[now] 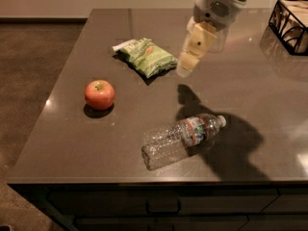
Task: Move green jalapeno chip bag near water bottle
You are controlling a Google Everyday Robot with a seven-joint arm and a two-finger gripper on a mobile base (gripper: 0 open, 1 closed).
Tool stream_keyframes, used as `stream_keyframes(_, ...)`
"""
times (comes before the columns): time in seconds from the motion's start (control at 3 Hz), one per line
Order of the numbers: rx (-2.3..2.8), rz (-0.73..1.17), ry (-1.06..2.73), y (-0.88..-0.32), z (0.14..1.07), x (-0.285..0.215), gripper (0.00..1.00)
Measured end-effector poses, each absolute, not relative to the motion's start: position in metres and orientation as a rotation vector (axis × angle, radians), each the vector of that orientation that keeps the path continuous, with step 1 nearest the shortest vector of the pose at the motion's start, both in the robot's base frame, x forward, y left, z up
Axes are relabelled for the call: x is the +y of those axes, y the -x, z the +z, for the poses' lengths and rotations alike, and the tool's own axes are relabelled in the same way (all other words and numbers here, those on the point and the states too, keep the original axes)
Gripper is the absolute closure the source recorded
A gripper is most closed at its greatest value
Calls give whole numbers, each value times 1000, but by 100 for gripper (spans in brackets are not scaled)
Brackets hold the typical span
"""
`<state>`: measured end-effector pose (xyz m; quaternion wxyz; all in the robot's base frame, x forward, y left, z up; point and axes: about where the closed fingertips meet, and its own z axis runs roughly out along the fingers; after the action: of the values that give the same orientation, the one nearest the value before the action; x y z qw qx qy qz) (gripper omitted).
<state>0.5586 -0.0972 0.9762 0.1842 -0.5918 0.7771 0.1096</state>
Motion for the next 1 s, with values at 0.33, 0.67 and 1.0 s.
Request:
stream_keyframes(0.33,2245,317,1580,-596,968,-55,0)
stream_keyframes(0.67,2344,251,1470,-626,949,-32,0)
stream_keyframes(1.0,2473,182,1371,-657,920,-22,0)
